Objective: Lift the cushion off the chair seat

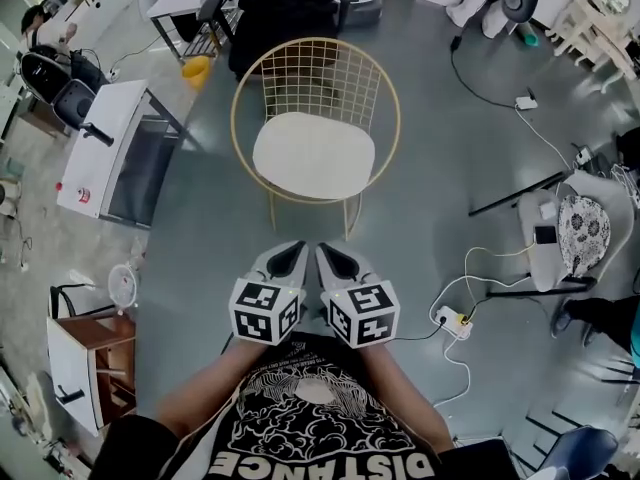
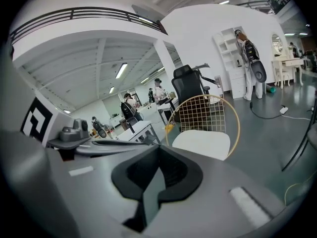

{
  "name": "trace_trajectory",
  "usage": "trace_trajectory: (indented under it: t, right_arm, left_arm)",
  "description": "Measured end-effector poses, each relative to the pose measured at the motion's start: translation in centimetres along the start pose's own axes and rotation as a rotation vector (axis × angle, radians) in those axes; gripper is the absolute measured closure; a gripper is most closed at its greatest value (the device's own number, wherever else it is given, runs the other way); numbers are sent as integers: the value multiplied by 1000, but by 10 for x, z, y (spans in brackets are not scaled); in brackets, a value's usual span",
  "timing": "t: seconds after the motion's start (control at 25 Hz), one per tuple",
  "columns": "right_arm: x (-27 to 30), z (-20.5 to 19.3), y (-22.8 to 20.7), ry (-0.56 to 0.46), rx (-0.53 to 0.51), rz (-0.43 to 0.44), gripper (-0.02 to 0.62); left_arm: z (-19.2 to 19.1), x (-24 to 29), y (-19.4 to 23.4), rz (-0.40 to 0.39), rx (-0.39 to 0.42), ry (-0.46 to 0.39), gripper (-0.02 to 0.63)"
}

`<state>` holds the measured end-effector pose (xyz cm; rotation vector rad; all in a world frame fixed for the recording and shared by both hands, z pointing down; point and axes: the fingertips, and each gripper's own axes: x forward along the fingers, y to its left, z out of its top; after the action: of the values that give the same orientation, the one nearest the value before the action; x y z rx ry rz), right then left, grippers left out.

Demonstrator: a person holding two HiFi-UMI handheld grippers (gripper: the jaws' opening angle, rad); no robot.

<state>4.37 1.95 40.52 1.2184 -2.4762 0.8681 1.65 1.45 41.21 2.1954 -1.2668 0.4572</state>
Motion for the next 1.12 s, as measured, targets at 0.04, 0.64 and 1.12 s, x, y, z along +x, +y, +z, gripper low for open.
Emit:
trace_trajectory:
  t: [0.04,0.64,1.12]
  right_arm:
    - [0,1,-2,2,-2,12,595]
    - [70,27,-31,26,-31,27,595]
    - [160,40,-62,84,-37,-47,595]
  left_arm:
    - [0,2,-1,13,4,1,614]
    - [10,61,55,-6,-168,-34,609]
    - [-14,149,132,-260,-498,-32,609]
